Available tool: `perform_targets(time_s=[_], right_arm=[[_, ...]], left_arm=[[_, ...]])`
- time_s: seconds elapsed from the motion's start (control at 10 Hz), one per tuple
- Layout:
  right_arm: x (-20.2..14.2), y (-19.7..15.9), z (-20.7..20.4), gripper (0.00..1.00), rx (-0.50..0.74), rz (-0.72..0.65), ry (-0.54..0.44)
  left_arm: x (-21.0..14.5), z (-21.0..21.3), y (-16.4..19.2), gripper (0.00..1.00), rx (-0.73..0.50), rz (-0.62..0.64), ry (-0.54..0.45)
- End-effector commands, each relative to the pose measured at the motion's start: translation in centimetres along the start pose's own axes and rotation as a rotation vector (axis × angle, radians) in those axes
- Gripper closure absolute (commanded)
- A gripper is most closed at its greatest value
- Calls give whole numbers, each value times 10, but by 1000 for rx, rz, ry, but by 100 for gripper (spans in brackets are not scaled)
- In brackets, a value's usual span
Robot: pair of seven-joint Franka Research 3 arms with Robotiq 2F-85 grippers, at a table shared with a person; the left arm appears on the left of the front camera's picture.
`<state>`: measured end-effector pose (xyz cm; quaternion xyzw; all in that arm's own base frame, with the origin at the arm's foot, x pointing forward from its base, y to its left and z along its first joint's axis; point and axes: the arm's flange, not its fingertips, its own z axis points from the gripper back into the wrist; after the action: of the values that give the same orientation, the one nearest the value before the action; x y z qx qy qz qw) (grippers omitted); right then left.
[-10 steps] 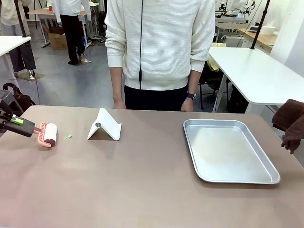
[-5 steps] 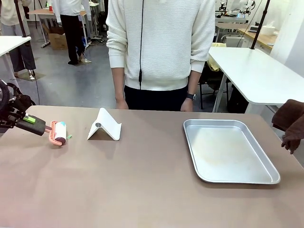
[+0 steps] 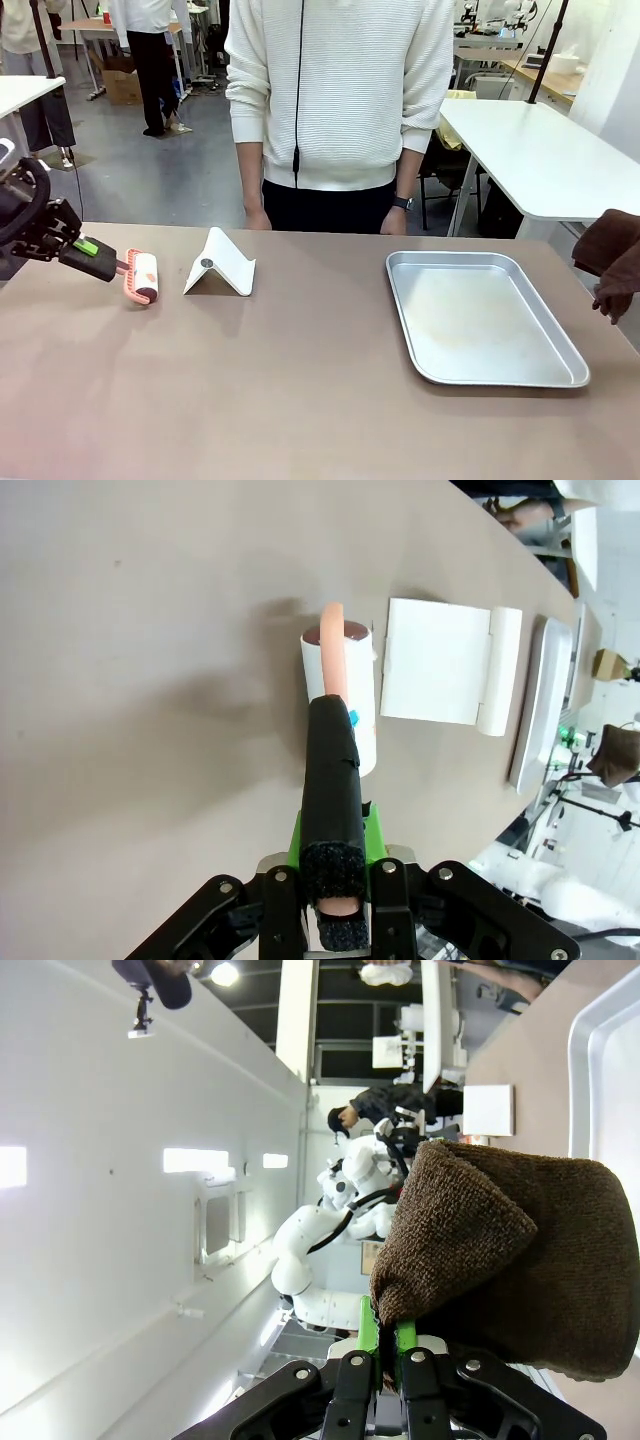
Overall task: Clean the surface of the table.
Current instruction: Clean the area not pointed to by the person.
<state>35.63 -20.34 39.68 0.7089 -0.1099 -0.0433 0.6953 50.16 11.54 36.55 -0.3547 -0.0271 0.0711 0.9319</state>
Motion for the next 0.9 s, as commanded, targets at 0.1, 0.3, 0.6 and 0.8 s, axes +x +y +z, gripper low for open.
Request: perform_targets(time_s=[0.1, 0.3, 0.6, 0.8], right_arm=[[-3, 5, -1, 93, 1, -2, -2], [-3, 5, -1, 93, 1, -2, -2], [-3, 5, -1, 93, 1, -2, -2], [-3, 5, -1, 93, 1, -2, -2]], left_arm=[[-8, -5, -7, 78, -17, -24, 96], [-18, 26, -9, 78, -118, -64, 13], [-53, 76, -7, 78, -261, -153, -76], [-90, 114, 0, 78, -389, -207, -66]])
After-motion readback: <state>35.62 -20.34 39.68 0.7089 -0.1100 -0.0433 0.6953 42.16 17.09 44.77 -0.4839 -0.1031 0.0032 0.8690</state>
